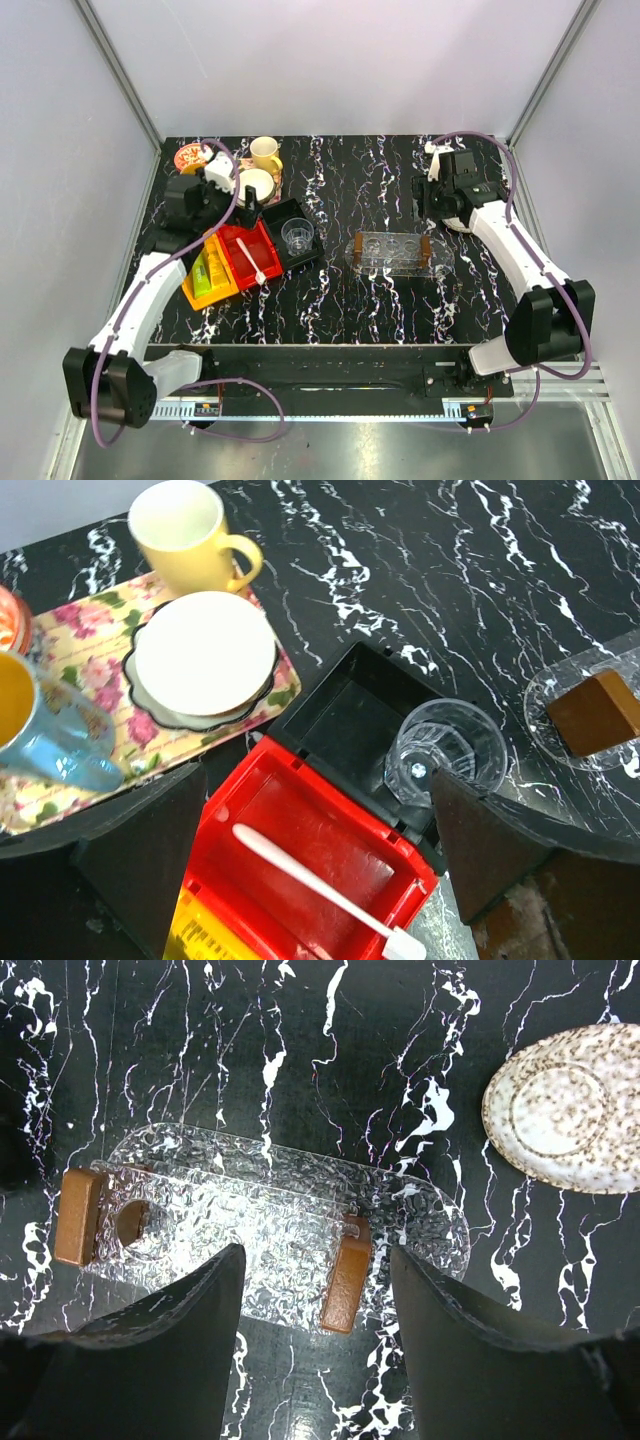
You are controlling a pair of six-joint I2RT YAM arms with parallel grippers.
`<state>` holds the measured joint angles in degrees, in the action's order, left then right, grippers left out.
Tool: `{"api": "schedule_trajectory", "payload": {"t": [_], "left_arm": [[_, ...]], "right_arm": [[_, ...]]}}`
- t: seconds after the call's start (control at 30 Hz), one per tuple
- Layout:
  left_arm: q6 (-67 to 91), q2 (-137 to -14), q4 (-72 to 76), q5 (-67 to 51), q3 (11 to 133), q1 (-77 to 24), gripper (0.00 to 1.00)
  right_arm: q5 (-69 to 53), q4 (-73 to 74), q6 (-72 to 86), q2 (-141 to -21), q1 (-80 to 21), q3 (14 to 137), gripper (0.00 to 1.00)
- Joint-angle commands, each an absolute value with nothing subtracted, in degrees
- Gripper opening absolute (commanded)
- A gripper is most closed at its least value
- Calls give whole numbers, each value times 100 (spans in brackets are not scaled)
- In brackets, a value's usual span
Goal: Prepare toiletry sets of a toothbrush and toothpaste on the tray
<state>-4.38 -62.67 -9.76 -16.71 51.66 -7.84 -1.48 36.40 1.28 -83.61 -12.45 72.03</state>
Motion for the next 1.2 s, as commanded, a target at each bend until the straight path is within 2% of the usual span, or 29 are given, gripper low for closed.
{"api": "schedule_trajectory", "payload": {"t": [0.0, 0.13, 0.4, 0.8, 1.17], "left_arm": [[-835, -6757, -1536, -1521, 6001, -1142, 99], [-1002, -7416, -2161, -1319, 6696, -1493, 97], [-967, -8603, -3084, -1134, 7742, -1889, 84], [-888, -9562, -3691, -475, 8235, -2224, 63], [-870, -10160, -3858, -571, 8411, -2285, 54]], "right_arm": [[-229, 3850, -158, -8113, -1309, 7497, 64], [-132, 3850, -263, -7937, -1301, 7471, 62], [-88, 3841, -281, -7638, -1301, 7523, 60], [-202, 3823, -176, -7567, -1301, 7480, 58], [-255, 3753, -141, -7585, -1301, 7357, 56]]}}
